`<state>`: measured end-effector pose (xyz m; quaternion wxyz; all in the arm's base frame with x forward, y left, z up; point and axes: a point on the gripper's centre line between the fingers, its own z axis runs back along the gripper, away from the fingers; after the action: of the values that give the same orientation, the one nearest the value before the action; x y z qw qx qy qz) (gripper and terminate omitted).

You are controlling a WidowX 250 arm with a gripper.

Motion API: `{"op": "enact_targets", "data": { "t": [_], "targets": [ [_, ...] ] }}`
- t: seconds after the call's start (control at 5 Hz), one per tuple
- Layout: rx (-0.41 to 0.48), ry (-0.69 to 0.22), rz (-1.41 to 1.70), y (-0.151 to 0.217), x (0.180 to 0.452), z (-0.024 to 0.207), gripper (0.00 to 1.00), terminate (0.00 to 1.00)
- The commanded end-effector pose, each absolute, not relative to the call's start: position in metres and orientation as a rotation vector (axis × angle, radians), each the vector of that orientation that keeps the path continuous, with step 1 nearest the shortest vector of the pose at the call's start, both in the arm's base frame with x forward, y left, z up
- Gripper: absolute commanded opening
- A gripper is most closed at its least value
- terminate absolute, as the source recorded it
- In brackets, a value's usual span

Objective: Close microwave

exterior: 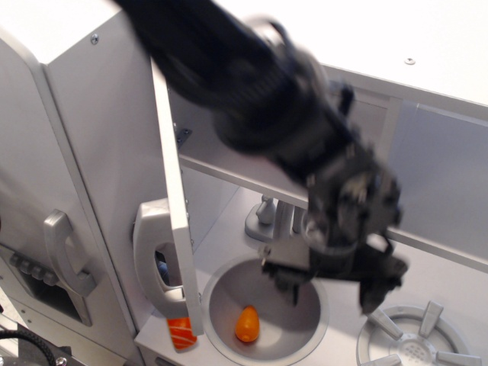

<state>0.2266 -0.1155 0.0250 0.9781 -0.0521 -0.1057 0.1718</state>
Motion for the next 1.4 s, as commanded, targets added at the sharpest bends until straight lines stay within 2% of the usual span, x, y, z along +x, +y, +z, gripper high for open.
{"op": "enact_targets", "data": {
  "t": [0.0, 0.2, 0.4, 0.6, 0.8, 1.0, 1.2],
  "targets": [
    [-0.249, -0.257, 0.423, -0.095, 0.228, 0.099, 1.0, 0.0],
    [-0.349, -0.283, 0.471, -0.072, 0.223, 0.135, 1.0, 0.0],
    [-0.388, -0.29, 0.505, -0.053, 0.22, 0.165, 1.0, 0.0],
    [-0.37, -0.271, 0.543, -0.037, 0.218, 0.18, 1.0, 0.0],
    [-0.299, -0.26, 0.577, -0.023, 0.213, 0.177, 1.0, 0.0],
    [-0.219, -0.246, 0.598, 0.007, 0.217, 0.194, 1.0, 0.0],
    [-0.199, -0.236, 0.594, 0.022, 0.207, 0.188, 1.0, 0.0]
  ]
}}
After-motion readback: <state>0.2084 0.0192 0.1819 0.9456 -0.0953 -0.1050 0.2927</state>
